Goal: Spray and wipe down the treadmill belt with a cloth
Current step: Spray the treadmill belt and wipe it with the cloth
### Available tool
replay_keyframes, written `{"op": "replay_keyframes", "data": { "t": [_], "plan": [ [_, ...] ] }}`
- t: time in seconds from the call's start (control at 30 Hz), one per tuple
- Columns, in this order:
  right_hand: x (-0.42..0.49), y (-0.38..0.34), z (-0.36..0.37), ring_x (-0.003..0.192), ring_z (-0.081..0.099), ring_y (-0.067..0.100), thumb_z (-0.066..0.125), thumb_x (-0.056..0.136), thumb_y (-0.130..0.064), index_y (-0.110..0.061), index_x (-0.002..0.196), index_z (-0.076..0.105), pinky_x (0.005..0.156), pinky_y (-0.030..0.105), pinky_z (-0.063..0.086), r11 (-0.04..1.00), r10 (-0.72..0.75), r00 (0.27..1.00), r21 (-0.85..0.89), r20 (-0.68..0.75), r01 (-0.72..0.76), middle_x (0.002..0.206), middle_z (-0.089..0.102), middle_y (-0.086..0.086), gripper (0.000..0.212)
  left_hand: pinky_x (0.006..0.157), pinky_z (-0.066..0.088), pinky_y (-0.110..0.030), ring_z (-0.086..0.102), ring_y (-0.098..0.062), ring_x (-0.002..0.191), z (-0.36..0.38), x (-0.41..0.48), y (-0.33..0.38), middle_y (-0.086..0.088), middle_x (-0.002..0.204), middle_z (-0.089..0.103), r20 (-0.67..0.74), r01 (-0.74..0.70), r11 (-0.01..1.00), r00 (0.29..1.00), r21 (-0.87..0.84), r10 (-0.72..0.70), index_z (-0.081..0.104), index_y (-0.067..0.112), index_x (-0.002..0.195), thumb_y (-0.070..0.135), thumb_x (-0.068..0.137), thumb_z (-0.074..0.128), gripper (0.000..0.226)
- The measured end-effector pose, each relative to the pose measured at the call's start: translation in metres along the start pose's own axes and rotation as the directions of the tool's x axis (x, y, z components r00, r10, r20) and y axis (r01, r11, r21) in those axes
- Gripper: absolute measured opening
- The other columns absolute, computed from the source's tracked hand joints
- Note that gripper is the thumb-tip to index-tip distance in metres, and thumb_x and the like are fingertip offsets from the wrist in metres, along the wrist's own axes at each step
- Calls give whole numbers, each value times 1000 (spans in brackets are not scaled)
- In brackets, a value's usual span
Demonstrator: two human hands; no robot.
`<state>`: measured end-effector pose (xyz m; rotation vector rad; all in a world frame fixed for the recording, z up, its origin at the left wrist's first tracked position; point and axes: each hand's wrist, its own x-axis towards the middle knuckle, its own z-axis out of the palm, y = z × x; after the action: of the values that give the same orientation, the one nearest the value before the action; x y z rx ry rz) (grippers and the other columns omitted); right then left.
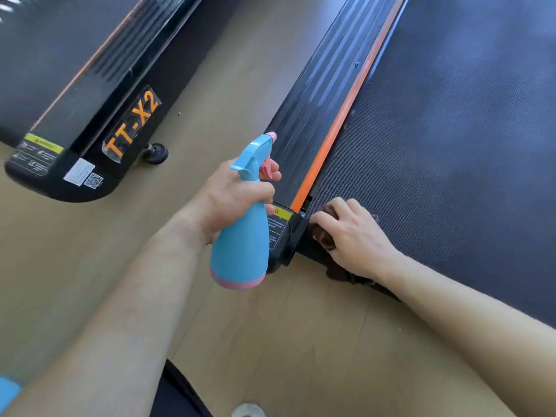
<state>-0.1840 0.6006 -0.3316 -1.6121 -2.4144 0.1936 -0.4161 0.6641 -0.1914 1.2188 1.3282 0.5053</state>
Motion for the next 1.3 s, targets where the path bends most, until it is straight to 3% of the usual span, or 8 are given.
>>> {"op": "replay_keyframes", "data": {
  "t": [0.27,0.47,0.67,0.9,1.03,1.13,1.2,1.3],
  "plan": [
    [55,6,-1,91,49,37,69,81,-22,-18,117,59,76,45,47,904,422,895,-12,-147,-428,108,51,15,38,59,55,-23,69,-25,72,15,3,-6,-8,124,71,59,29,1000,998,7,-30,67,18,100,13,64,60,37],
    [-27,9,-3,86,48,35,69,77,-25,-22,117,61,73,44,49,952,302,942,-13,-146,-307,104,51,13,41,66,57,-28,65,-22,76,42,9,-8,-9,123,69,152,29,999,988,-14,-26,71,26,110,5,73,63,42],
    [37,69,-18,105,48,40,64,89,-30,-24,127,57,88,49,47,784,616,772,26,-156,-620,120,49,15,39,76,56,-34,77,-25,78,81,11,-1,-2,119,74,269,1,993,963,120,-33,70,29,112,18,64,63,50],
    [-54,69,-19,88,49,35,70,78,-29,-26,118,61,74,43,48,912,403,899,-11,-173,-411,106,50,12,41,62,57,-23,70,-27,78,111,53,39,-7,124,71,195,-99,995,976,-3,97,67,39,130,-4,83,62,64],
    [-19,160,-37,104,48,40,62,90,-31,-24,127,57,89,47,46,720,666,695,-10,-271,-694,120,48,16,38,70,63,-31,70,-24,74,146,75,51,-2,111,73,249,-70,996,967,46,56,70,19,116,10,66,65,51],
    [5,188,-44,107,47,41,57,93,-33,-23,126,55,90,47,42,617,763,584,40,-279,-786,124,46,17,35,69,63,-30,71,-22,75,160,88,52,-2,112,73,257,-67,995,965,70,47,70,16,110,4,77,67,35],
    [-5,167,-38,101,49,40,58,88,-35,-22,120,58,84,47,44,661,716,625,13,-312,-750,117,49,18,35,66,62,-27,70,-22,76,162,92,55,-2,110,73,244,-64,994,969,86,42,69,15,112,-1,82,65,34],
    [-39,116,-23,88,49,36,54,80,-39,-22,113,60,75,46,48,878,457,846,-15,-275,-479,105,50,14,38,76,64,-34,71,-23,77,153,92,57,-1,107,73,211,-54,996,977,65,39,71,27,111,9,68,65,47]
  ]
}}
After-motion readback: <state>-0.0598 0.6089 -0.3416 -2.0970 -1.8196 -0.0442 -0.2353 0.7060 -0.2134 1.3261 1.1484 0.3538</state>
